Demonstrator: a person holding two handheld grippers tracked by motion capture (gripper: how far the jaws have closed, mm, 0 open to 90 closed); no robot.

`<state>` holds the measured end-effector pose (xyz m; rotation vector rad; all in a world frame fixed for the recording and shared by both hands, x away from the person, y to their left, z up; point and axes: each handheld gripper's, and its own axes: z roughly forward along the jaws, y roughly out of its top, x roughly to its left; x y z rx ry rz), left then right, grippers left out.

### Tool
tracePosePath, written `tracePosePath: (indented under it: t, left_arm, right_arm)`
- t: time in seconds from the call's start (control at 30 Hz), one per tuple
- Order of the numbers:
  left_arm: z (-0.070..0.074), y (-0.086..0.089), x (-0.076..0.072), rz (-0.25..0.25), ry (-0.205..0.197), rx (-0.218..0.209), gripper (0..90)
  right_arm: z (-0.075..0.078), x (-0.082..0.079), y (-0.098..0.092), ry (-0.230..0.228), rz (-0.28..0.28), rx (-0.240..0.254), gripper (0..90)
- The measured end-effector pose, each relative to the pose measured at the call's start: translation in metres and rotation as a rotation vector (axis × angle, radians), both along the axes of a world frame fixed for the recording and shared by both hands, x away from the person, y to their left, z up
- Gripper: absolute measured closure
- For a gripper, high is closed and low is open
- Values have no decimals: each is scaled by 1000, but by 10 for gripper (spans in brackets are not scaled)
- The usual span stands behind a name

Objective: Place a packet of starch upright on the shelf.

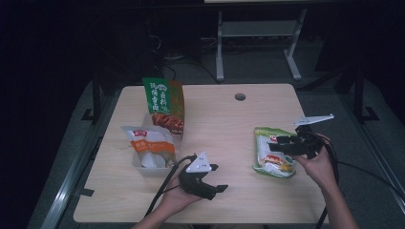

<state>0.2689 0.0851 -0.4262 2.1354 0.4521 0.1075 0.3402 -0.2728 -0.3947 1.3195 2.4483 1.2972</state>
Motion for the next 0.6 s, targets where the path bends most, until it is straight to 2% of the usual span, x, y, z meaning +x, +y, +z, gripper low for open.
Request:
tracePosePath:
  t: [0.2, 0.37, 0.6]
  left_arm:
    - [0, -17, 8, -8, 10, -1, 261]
    - [2, -29, 10, -10, 7, -17, 262]
    - [0, -36, 15, 4, 10, -5, 263]
  right_arm:
    - [-16, 2, -19, 37, -60, -14, 420]
    - [-27, 8, -32, 75, -98, -49, 418]
    - [-37, 10, -50, 110, -152, -54, 418]
